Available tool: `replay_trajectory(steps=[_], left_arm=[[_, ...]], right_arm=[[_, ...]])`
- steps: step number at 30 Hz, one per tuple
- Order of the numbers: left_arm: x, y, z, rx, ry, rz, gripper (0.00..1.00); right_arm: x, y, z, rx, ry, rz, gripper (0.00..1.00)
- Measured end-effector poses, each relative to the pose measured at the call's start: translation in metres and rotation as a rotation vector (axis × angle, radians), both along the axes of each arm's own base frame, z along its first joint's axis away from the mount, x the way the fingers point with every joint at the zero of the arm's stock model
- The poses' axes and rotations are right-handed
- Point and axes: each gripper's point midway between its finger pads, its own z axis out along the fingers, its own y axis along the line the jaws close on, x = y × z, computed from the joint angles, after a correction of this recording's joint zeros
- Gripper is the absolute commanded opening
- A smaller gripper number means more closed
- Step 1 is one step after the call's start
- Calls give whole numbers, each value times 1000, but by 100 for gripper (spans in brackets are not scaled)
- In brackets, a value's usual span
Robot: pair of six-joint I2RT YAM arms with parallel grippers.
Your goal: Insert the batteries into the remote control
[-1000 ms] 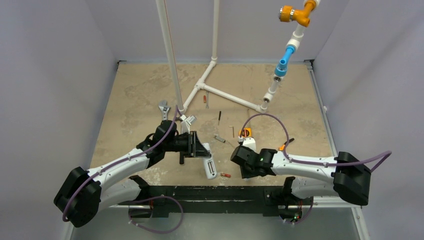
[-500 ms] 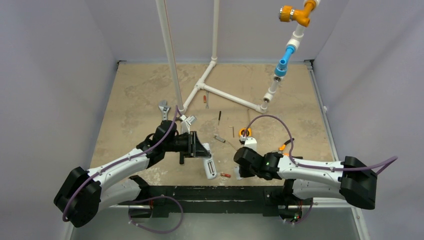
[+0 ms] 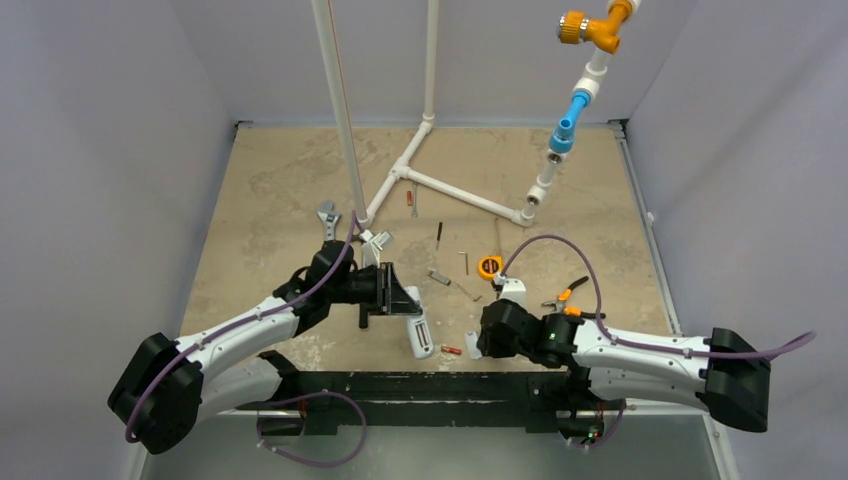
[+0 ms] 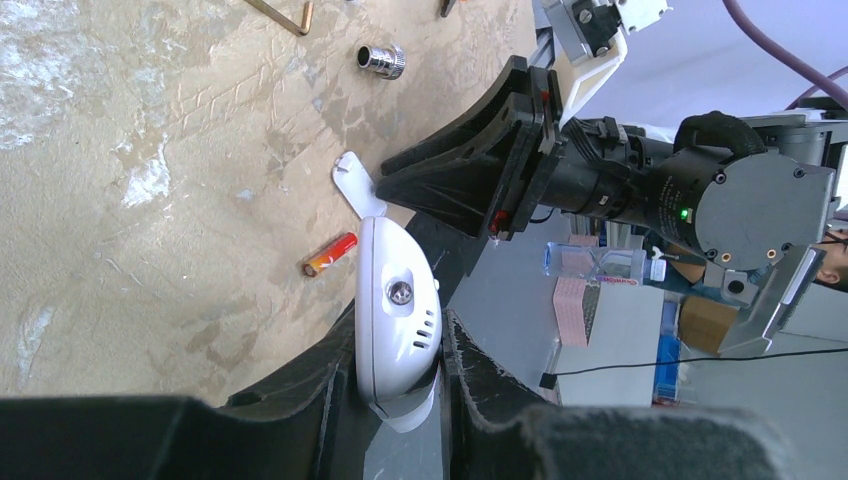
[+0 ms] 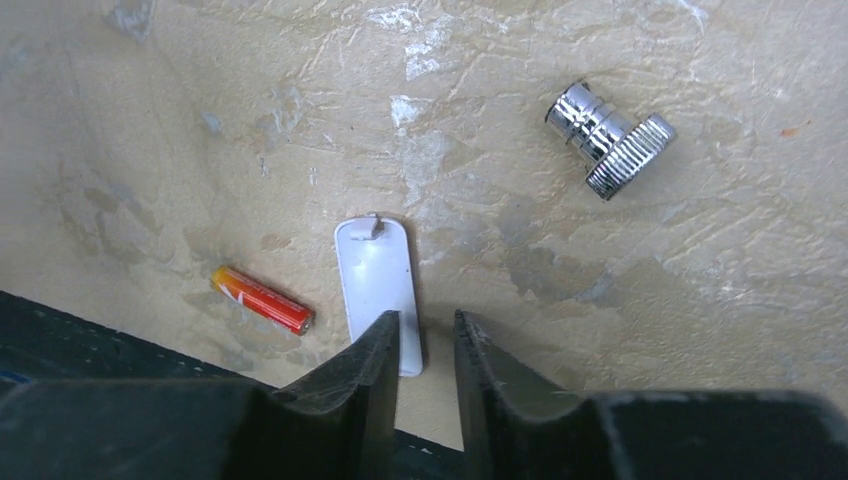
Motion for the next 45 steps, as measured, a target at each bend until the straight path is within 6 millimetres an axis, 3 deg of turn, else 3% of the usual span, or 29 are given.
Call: replay_trajectory(steps=[5, 15, 27, 31, 36, 40, 45], left_arm=[[0, 0, 0, 1, 0, 0, 0], [0, 0, 0, 1, 1, 0, 0], [0, 0, 0, 2, 2, 0, 0], [0, 0, -1, 2, 3, 0, 0], [-1, 0, -1, 4, 5, 0, 0], [-1, 1, -2, 7, 8, 0, 0], [-1, 4, 2, 8, -1, 15, 0]], right_arm=[[-1, 2, 3, 82, -16, -23, 40], [1, 21, 2, 159, -3, -24, 40], [4, 32, -4, 70, 41, -14, 16], [5, 31, -2, 73, 33, -18, 4], [0, 14, -2, 25, 32, -25, 0], [-1, -10, -1, -50, 12, -41, 3], [7, -21, 18, -79, -57, -27, 26]])
